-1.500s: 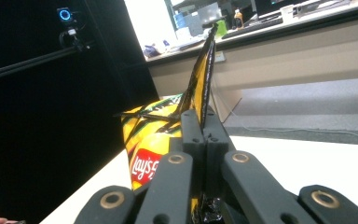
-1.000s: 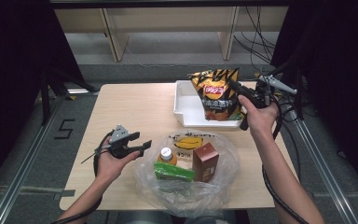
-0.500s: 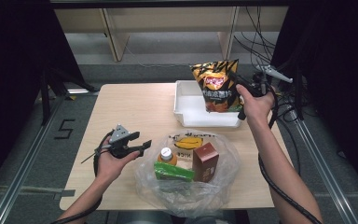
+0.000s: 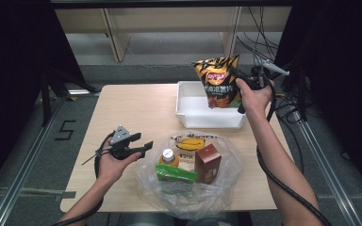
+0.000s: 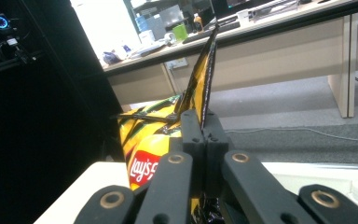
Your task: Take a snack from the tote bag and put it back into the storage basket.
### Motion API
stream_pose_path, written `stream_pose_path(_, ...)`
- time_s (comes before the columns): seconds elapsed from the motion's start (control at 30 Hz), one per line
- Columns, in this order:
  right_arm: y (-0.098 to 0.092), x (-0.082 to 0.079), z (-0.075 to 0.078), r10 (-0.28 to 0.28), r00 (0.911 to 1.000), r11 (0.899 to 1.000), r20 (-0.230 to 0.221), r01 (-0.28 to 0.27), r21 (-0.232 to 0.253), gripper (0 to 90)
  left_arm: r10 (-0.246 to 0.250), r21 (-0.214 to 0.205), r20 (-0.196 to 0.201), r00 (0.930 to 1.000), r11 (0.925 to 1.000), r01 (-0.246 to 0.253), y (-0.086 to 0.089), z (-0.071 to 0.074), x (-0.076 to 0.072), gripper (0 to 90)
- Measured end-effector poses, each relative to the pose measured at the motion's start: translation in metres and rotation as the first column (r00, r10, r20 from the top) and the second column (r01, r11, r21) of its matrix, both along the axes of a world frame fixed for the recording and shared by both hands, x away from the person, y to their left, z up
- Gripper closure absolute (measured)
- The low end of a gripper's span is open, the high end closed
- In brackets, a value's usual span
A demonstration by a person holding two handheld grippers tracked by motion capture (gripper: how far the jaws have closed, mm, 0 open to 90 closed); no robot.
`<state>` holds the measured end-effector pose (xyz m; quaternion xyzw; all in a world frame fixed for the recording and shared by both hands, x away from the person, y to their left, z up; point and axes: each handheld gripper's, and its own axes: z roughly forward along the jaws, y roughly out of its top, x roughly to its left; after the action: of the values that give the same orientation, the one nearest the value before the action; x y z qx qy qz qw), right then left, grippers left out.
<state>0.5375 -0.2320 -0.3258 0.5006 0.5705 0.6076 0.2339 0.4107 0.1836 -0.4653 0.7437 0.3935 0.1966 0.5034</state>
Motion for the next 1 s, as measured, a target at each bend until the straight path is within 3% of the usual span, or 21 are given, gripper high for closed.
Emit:
stream_pose_path(0.3, 0.004, 0.008, -0.002, -0.013, 0.9995, 1.0, -0.03, 0.013, 0.012, 90.0, -0.001, -0.008, -0.004, 1.0, 1.0, 0.001, -0.001, -0.001, 0.0, 35.0)
stream_pose_path(0.37, 0.004, 0.012, -0.003, -0.013, 0.9997, 1.0, -0.02, 0.013, -0.004, 90.0, -0.006, 0.0, 0.003, 1.0, 1.0, 0.006, 0.0, 0.0, 0.0, 35.0)
stream_pose_path(0.47, 0.007, 0.016, -0.004, -0.014, 0.9993, 1.0, -0.034, 0.015, 0.018, 90.0, -0.001, 0.003, 0.002, 1.0, 1.0, 0.001, 0.0, 0.0, 0.0, 35.0)
stream_pose_path(0.77, 0.015, 0.031, -0.01, -0.023, 0.999, 1.0, -0.038, 0.023, -0.008, 90.0, -0.004, 0.002, 0.003, 1.0, 1.0, 0.004, -0.001, -0.001, 0.0, 35.1)
stream_pose_path(0.83, 0.017, 0.033, -0.011, -0.027, 0.9979, 1.0, -0.059, 0.028, 0.01, 90.0, -0.005, 0.004, 0.002, 1.0, 1.0, 0.005, -0.001, -0.001, 0.0, 35.1)
stream_pose_path(0.87, 0.016, 0.036, -0.012, -0.024, 0.9989, 1.0, -0.041, 0.024, -0.007, 90.0, -0.005, 0.004, 0.001, 1.0, 1.0, 0.005, -0.001, -0.001, -0.001, 35.1)
stream_pose_path(1.0, 0.018, 0.038, -0.015, -0.033, 0.9972, 0.999, -0.067, 0.033, -0.002, 90.0, -0.004, 0.002, 0.002, 1.0, 1.0, 0.004, -0.001, -0.001, -0.001, 35.1)
